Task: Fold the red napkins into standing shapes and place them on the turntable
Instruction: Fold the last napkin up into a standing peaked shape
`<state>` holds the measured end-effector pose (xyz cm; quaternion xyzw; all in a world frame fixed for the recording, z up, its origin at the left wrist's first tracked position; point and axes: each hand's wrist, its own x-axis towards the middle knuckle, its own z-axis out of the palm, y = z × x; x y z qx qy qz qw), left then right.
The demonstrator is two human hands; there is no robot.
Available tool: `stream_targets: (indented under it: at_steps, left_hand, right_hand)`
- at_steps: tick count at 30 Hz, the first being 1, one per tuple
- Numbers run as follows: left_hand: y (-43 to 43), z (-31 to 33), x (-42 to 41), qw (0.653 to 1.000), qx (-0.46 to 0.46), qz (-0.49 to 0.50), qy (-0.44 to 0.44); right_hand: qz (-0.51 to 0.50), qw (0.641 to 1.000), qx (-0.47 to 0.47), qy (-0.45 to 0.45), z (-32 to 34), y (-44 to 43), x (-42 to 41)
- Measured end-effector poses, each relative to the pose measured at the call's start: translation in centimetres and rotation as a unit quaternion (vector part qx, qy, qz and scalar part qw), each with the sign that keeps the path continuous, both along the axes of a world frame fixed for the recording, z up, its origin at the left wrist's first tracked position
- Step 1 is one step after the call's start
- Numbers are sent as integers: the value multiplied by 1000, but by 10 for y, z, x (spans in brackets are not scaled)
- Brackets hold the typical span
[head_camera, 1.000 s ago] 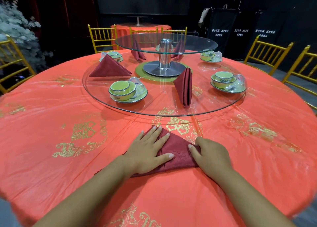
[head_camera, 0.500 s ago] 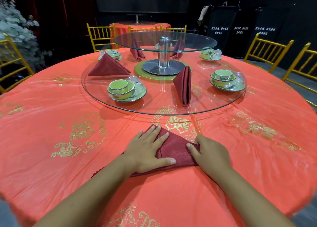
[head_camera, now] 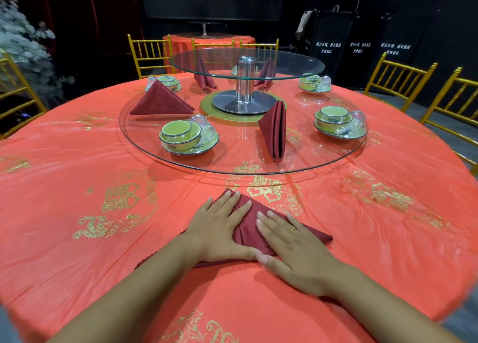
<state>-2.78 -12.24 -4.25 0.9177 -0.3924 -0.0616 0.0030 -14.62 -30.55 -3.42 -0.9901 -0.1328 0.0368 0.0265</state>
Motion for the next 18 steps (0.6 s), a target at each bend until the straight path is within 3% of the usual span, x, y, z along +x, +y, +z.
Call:
stream_targets:
  at_steps: [12, 18]
  left_hand:
    - [1, -2, 0, 1000, -8, -5, 2]
    - [0, -2, -1, 1000, -10, -3, -4]
  right_hand:
    - [-111, 993, -36, 35, -1, -55, -25]
    - [-179, 982, 58, -24, 12, -18, 11]
